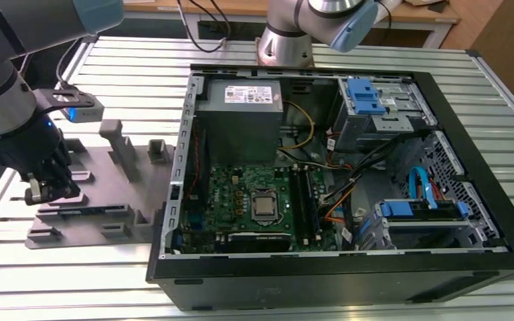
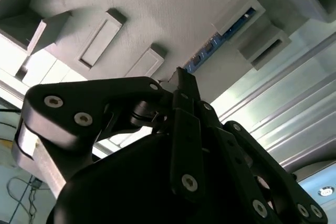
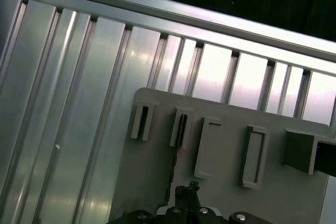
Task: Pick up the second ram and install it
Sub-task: 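Pick up the second ram and move it above second insertion slot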
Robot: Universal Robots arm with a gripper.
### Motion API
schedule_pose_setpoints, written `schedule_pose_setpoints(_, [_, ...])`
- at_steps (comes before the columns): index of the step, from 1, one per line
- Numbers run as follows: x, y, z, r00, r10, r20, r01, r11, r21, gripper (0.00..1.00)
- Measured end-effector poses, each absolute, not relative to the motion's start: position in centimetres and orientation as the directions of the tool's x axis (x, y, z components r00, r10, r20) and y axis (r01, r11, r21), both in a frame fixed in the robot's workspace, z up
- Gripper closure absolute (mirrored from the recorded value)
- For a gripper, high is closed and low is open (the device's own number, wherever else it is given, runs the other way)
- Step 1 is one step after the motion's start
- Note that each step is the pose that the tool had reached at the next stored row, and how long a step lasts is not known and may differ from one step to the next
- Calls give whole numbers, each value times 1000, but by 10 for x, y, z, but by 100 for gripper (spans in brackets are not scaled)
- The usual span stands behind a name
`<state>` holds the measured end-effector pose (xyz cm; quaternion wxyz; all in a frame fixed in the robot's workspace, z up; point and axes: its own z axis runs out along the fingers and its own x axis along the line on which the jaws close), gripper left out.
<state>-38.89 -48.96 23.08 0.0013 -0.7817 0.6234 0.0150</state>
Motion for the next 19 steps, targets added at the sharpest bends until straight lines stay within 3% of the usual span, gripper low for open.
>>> schedule_pose_setpoints(19, [-385,-496,218,76,-997,-25,-997,-77,17,93])
